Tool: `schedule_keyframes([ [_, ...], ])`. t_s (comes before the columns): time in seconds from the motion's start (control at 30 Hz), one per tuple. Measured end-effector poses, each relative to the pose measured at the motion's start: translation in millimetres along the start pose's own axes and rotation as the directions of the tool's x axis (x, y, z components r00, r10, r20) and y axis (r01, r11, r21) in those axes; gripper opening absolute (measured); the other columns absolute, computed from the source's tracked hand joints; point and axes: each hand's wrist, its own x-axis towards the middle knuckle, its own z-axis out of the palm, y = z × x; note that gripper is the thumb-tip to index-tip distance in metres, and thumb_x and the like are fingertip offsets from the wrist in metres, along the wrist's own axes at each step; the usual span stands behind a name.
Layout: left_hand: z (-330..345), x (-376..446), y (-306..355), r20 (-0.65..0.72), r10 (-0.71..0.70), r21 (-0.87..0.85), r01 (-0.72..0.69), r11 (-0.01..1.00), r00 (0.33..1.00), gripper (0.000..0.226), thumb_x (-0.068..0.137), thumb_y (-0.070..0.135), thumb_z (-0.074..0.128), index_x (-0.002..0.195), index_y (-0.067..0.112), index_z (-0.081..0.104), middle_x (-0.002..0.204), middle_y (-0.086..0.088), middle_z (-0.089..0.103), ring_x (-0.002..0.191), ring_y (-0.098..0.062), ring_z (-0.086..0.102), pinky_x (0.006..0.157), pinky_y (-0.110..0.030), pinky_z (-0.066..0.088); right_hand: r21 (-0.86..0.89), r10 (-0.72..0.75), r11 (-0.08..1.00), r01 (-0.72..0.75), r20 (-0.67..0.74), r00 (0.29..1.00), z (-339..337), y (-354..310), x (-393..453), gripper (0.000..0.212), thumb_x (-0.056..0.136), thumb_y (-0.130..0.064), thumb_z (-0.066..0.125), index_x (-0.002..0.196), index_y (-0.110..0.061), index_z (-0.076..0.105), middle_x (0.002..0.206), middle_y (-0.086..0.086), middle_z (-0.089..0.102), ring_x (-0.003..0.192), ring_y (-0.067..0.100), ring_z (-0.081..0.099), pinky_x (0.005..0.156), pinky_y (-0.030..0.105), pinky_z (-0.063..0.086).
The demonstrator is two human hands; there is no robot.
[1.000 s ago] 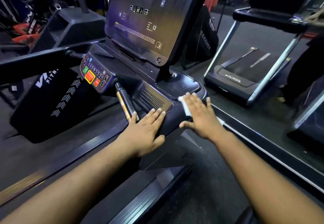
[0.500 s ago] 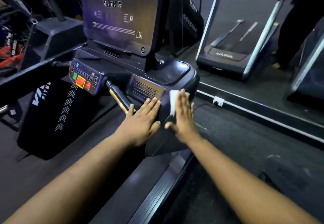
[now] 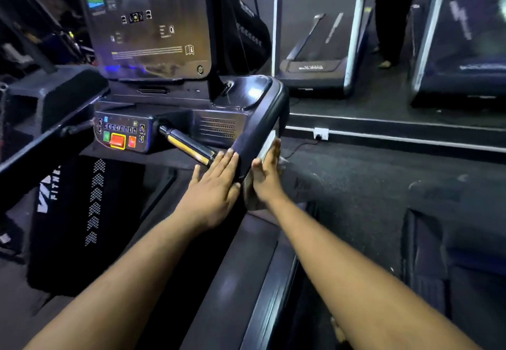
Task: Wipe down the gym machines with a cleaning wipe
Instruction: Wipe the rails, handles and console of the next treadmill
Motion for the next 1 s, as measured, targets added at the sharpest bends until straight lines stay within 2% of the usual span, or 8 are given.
schedule_keyframes([
  [0.2,2.1,-16.3,-7.9,-0.005,0.011,-0.057,-0.011,0.998,1.0,0.066,0.108,0.031,0.037,0.164,0.026,0.001,0.169,0.014,-0.008,0.152,-0.001,-0.015,0.126,-0.049,-0.005,-0.014,-0.079,0.997,0.08,0.102,0.992,44.0,15.8,-99.2,0.122,0.062,-0.104,0.005,0.152,-0.025,-0.017,0.16,-0.007,-0.03,0.15,0.013,-0.028,0.123,0.052,-0.011],
  [0.4,2.4,-24.1,-7.5,-0.006,-0.003,-0.045,0.003,0.999,1.0,0.066,0.108,0.032,0.036,0.164,0.027,0.0,0.168,0.016,-0.01,0.153,-0.001,-0.015,0.126,-0.048,-0.004,0.058,0.066,0.996,-0.067,0.016,0.998,4.2,-15.4,-12.3,0.146,0.046,-0.109,-0.002,0.159,-0.017,-0.013,0.166,-0.002,-0.021,0.149,0.006,-0.02,0.123,0.052,-0.011],
  [0.5,1.5,-21.6,-8.9,0.004,0.001,-0.097,0.0,0.995,1.0,0.066,0.106,0.037,0.035,0.163,0.03,0.003,0.166,0.021,-0.009,0.151,0.004,-0.015,0.127,-0.047,-0.002,0.001,-0.012,1.0,0.012,0.018,1.0,4.0,-14.9,-2.3,0.143,0.056,-0.107,0.002,0.158,-0.009,-0.011,0.167,0.007,-0.02,0.154,0.018,-0.02,0.123,0.054,-0.008],
  [0.6,1.0,-21.6,-16.2,-0.006,0.014,-0.275,-0.015,0.961,1.0,0.069,0.094,0.039,0.033,0.159,0.036,0.009,0.162,0.028,-0.003,0.147,0.013,-0.011,0.127,-0.043,0.0,-0.11,-0.122,0.985,0.132,0.098,0.988,24.7,-3.6,-60.6,0.133,0.067,-0.1,0.007,0.156,-0.005,-0.017,0.165,0.01,-0.026,0.154,0.025,-0.022,0.124,0.054,-0.008],
  [0.7,4.2,-27.2,-25.9,-0.061,0.009,-0.453,-0.036,0.891,0.998,0.076,0.086,0.038,0.033,0.16,0.026,0.018,0.166,0.017,0.008,0.154,0.002,0.002,0.128,-0.036,0.004,-0.26,-0.272,0.906,0.334,0.246,0.93,37.9,9.3,-120.8,0.129,0.07,-0.096,0.014,0.157,-0.006,-0.018,0.163,0.012,-0.032,0.152,0.033,-0.025,0.122,0.054,-0.014],
  [0.77,7.1,-34.5,-30.5,-0.043,0.008,-0.448,-0.027,0.894,0.999,0.082,0.083,0.041,0.031,0.16,0.017,0.02,0.168,0.008,0.009,0.155,-0.002,0.003,0.128,-0.028,0.004,-0.341,-0.302,0.858,0.384,0.271,0.914,34.0,13.2,-112.6,0.131,0.069,-0.097,0.013,0.157,-0.006,-0.02,0.162,0.014,-0.034,0.152,0.034,-0.025,0.12,0.061,-0.014],
  [0.87,7.1,-51.6,-30.0,-0.032,0.012,-0.41,-0.024,0.912,0.999,0.086,0.081,0.048,0.028,0.16,0.014,0.019,0.165,0.008,0.006,0.155,-0.005,0.001,0.124,-0.018,0.001,-0.437,-0.317,0.812,0.387,0.226,0.921,15.4,0.2,-70.4,0.125,0.068,-0.097,0.012,0.155,-0.017,-0.028,0.16,0.009,-0.036,0.153,0.029,-0.025,0.117,0.069,-0.011],
  [1.0,8.3,-83.9,-36.2,-0.017,-0.022,-0.393,0.013,0.92,1.0,0.094,0.079,0.056,0.025,0.161,0.013,0.014,0.162,0.013,0.0,0.154,-0.004,-0.003,0.127,-0.026,0.002,-0.453,-0.329,0.781,0.43,0.287,0.899,12.1,-25.8,-78.7,0.128,0.063,-0.099,0.009,0.161,-0.017,-0.007,0.167,0.007,-0.021,0.152,0.026,-0.026,0.118,0.068,-0.01],
])
